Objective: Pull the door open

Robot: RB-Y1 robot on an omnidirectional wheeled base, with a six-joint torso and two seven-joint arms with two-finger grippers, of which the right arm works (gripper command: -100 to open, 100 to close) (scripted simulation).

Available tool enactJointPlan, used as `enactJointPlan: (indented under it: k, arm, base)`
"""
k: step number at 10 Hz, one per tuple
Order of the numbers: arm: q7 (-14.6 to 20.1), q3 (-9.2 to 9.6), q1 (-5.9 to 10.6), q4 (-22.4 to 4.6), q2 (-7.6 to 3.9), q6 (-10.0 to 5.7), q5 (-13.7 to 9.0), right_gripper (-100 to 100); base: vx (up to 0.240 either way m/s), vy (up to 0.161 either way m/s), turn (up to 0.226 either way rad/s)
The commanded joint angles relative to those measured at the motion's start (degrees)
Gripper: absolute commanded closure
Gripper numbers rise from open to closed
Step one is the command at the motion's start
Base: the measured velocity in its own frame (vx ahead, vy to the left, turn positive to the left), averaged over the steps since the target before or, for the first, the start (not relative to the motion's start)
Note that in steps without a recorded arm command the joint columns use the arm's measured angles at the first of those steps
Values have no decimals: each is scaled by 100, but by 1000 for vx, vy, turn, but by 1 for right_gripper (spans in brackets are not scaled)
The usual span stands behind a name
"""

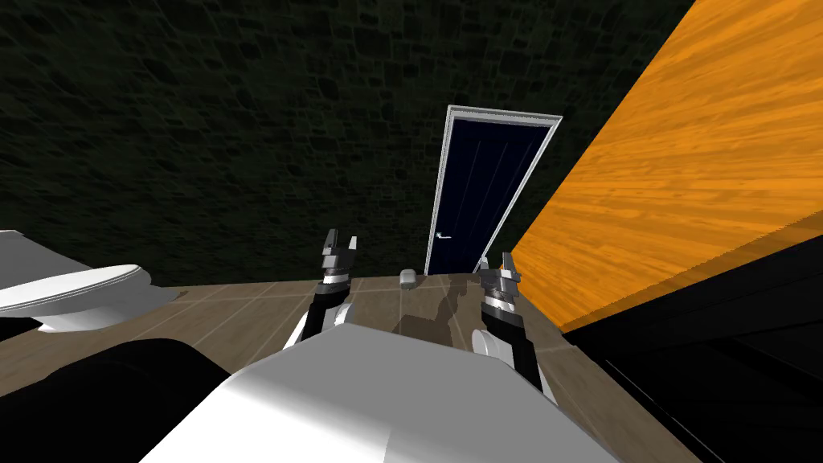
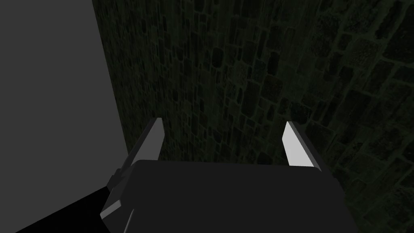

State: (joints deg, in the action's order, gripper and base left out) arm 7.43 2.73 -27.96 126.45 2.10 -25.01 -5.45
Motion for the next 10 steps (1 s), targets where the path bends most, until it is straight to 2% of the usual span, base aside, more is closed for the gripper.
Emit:
enactJointPlan:
  k: [1, 4, 10]
  arm:
    - [-23, -43, 67, -171, -40, -39, -11, -100]
    - [-69, -126, 198, -505, -109, -116, -32, -100]
    - [-218, -394, 622, -1529, -290, -364, -100, -100]
  base:
    - [31, -6, 70]
    - [56, -41, 98]
    - [76, -54, 130]
